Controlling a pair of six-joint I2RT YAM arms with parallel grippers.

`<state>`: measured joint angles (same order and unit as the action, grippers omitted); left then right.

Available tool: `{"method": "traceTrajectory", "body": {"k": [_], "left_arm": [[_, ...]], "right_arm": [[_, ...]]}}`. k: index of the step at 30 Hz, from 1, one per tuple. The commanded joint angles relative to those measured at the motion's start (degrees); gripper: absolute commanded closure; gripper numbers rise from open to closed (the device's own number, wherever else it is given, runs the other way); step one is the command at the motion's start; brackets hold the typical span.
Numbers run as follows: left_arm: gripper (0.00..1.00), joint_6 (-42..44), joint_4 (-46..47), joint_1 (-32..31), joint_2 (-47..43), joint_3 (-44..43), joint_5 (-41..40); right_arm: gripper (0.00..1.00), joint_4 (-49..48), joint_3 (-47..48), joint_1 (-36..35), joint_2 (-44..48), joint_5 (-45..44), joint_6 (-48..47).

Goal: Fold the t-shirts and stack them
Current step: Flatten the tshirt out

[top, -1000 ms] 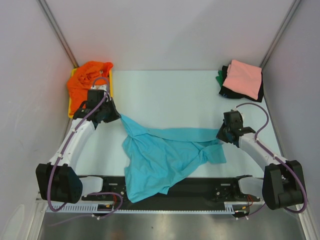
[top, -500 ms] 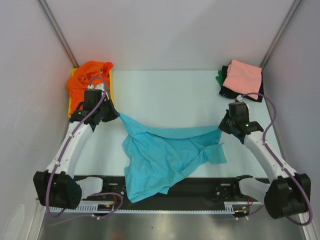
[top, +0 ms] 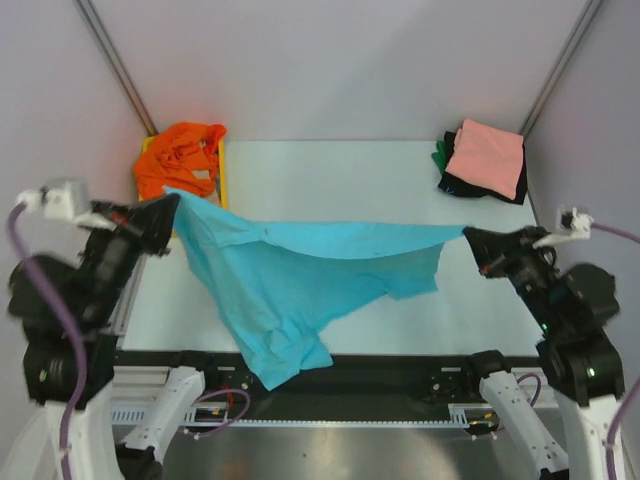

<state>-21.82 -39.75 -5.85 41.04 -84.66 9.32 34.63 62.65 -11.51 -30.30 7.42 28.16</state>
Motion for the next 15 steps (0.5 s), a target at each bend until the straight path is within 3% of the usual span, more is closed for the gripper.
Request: {"method": "traceTrajectory", "body": {"k": [1,5,9,15], "left_arm": [[1.00,3.80,5.63,0.49,-8.40,-4.01,6.40],[1.00,5.30,10.12,0.57,-12.99,-9.79,7.91],[1.00,5.92,8.81,0.49,-11.25,-18.77,9.48],[1.00,3.90,10.13,0.49,-4.94,-25.55,10.63]], "right_arm": [[1.00,-5.44,2.56,-0.09,7.26,9.88,-1.36],[1.00,-6.51,7.12,1.57,12.46,14.01,-2.67],[1.00,-4.93,16.68,5.43,12.12,16.04,-5.22],[1.00,-2.12,24.70,6.32,7.90,8.50,-5.93]]}}
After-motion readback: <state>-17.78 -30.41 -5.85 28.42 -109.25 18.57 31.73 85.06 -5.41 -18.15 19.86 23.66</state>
